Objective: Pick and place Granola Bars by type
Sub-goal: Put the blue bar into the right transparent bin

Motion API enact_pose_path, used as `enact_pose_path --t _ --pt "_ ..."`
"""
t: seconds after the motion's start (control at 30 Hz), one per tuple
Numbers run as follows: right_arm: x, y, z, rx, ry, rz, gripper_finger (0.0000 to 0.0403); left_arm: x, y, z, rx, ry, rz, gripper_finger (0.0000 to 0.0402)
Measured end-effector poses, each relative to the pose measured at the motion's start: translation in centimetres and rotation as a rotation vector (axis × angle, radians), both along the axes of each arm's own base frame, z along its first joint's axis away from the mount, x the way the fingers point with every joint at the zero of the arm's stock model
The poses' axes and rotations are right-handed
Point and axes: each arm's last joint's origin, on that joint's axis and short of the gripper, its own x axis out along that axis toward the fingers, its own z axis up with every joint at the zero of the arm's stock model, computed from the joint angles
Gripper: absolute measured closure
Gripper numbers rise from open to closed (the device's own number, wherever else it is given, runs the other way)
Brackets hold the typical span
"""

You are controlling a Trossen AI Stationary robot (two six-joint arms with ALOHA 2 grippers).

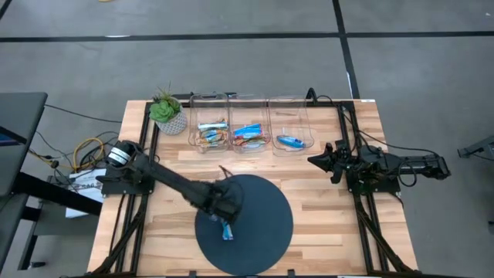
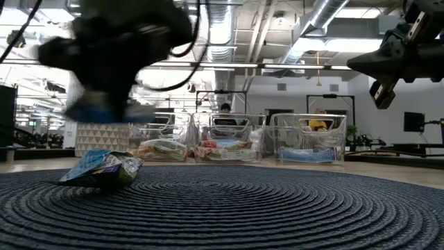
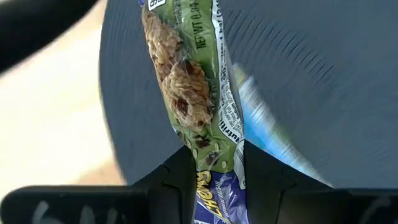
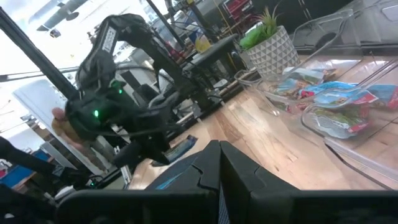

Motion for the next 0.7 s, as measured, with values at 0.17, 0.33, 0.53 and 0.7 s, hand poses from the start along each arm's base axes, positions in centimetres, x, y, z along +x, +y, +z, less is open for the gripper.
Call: enact_pose_path --t 0.17,0.33,0.53,0.7 --pt "0.0 0.0 0.0 0.000 0.000 0.000 0.0402 2.4 2.9 2.0 0.101 -0.104 -0.083 0.0303" --pt "0.0 0.0 0.0 0.000 0.000 0.000 0.0402 4.5 6.3 3.8 0.192 -0.197 -0.128 0.0303" --pt "0.0 0.0 0.0 0.000 -0.001 0.000 0.0402 6.7 9.9 5.8 0.284 -0.337 -0.173 0.0303" --pt "0.0 0.0 0.0 0.000 -0.001 0.000 0.0401 8.2 12.3 6.9 0.339 -0.469 -0.193 0.0303"
